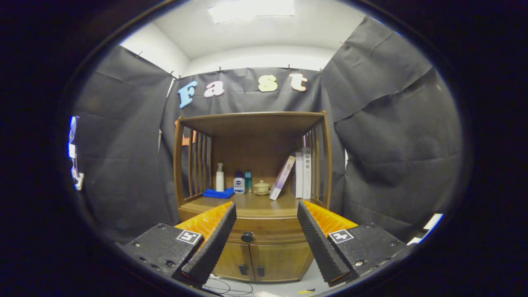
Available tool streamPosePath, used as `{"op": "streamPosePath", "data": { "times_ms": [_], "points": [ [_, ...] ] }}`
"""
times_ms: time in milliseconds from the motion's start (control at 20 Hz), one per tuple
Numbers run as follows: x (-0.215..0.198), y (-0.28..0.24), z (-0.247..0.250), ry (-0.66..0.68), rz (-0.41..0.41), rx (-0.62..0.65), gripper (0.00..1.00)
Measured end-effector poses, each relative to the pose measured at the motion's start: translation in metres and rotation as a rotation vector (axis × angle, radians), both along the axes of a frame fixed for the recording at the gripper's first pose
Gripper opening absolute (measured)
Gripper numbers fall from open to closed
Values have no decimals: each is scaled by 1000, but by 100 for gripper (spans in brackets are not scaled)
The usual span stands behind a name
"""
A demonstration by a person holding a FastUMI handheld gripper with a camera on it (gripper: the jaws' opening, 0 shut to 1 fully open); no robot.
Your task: Pull open the drawer, take out the items inside it, and place them on the countertop above the cabinet.
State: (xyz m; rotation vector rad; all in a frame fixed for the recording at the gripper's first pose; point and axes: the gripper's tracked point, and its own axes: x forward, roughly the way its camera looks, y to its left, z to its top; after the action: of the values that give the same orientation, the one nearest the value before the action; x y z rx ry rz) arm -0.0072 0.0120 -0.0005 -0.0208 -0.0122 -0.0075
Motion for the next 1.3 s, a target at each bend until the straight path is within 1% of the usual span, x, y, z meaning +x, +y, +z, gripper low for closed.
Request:
{"op": "streamPosePath", "data": {
  "times_ms": [400,500,600,700,850,1000,1300],
  "points": [
    [17,2,-17,-2,-3,7,97],
    [26,4,-31,7,2,15,97],
    [36,11,-45,15,23,17,97],
    [49,15,-62,14,34,1,97],
    [75,19,-97,52,19,-34,97],
    [98,20,-142,127,15,-29,97],
    [154,23,-195,213,-14,-13,97]
  ]
}}
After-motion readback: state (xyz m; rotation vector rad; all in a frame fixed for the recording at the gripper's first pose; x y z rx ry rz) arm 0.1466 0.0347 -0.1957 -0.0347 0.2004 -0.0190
